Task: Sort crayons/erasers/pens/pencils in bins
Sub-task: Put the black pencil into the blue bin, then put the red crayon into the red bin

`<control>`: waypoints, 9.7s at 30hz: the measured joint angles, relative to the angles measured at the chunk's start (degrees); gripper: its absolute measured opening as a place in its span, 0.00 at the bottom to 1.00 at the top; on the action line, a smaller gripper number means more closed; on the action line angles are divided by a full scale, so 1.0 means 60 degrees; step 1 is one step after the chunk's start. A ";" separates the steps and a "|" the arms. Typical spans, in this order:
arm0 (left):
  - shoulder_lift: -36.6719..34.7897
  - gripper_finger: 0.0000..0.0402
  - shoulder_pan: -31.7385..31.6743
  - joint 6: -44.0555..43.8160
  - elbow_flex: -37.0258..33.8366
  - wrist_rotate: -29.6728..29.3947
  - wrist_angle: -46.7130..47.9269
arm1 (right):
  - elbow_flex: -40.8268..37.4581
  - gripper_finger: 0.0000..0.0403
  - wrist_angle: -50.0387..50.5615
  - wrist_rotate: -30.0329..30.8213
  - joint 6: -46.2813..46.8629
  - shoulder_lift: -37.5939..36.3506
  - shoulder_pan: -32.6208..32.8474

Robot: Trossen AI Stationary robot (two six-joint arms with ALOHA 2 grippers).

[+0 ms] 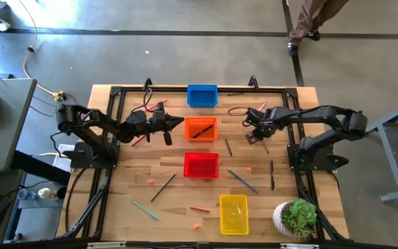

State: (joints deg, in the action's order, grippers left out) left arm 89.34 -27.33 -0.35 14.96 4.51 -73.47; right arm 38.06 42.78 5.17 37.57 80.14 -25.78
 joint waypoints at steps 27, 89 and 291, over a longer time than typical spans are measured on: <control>0.0000 0.00 0.0000 0.0013 0.0000 0.0000 0.0062 | 0.0018 0.22 -0.0533 -0.0763 -0.0340 0.0767 -0.0955; 0.0000 0.00 -0.0165 -0.0340 0.0000 -0.0641 -0.0529 | 0.6149 0.02 0.0473 0.3040 0.0345 0.0521 0.3921; 0.0199 0.31 -0.2685 -0.0089 0.4642 -0.0581 2.1064 | -0.4306 0.00 -1.4039 -0.2979 -0.6911 -0.3570 -0.0886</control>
State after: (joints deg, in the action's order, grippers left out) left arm 90.53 -43.44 -0.88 42.82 1.03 52.91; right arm 12.23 -41.45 -12.71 -3.90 58.72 -31.09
